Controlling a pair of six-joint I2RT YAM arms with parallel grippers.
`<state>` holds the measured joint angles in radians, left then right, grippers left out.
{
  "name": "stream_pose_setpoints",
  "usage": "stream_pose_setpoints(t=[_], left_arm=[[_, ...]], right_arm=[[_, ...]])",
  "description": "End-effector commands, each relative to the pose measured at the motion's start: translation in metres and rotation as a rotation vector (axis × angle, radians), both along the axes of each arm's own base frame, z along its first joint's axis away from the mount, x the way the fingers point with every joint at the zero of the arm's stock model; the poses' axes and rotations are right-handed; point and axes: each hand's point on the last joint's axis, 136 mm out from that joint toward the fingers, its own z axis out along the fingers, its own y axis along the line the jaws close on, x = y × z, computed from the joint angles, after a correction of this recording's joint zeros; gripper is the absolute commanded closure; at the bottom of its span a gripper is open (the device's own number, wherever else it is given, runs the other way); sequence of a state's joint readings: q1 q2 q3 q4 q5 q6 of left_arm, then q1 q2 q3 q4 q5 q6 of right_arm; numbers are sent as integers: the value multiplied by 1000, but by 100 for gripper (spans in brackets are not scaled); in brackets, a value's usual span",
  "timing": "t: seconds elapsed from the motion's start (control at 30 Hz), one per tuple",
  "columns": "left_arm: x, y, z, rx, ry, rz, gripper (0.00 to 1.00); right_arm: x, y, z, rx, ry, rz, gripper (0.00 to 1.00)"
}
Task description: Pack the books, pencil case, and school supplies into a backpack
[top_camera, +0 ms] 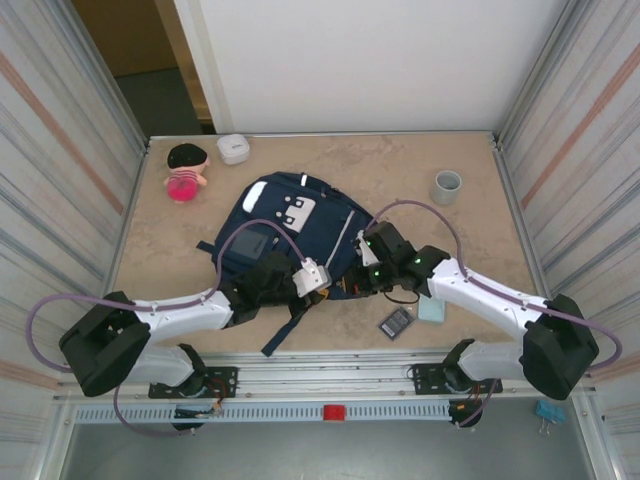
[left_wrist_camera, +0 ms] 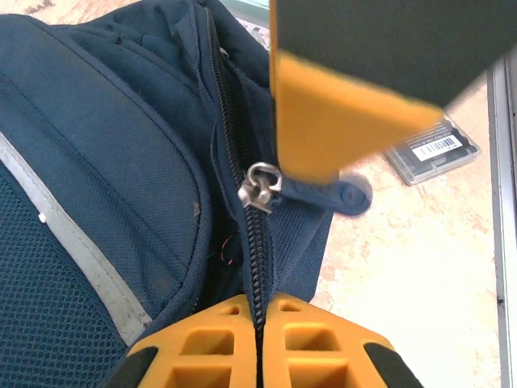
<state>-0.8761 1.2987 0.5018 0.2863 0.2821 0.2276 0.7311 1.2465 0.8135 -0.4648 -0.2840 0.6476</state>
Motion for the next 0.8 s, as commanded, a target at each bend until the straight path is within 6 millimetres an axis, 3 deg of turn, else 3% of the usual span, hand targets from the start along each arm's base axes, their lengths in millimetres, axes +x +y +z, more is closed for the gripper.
stream_pose_setpoints(t=[0.0, 0.1, 0.2, 0.37, 0.43, 0.77], left_arm=[[13, 1, 27, -50, -72, 43, 97], [12, 2, 28, -58, -75, 42, 97], [11, -1, 31, -77, -74, 35, 97], [7, -9, 39, -134, -56, -3, 96], [6, -11, 41, -153, -50, -13, 96], [8, -11, 51, -208, -51, -9, 96]], right_arm=[[7, -46, -8, -174, 12, -121, 100], [6, -44, -4, -164, 11, -103, 100], [-1, -20, 1, -46, 31, -24, 99], [-18, 14, 11, 148, 61, 99, 61], [-18, 18, 11, 174, 63, 111, 56], [-19, 33, 16, 196, 46, 167, 56]])
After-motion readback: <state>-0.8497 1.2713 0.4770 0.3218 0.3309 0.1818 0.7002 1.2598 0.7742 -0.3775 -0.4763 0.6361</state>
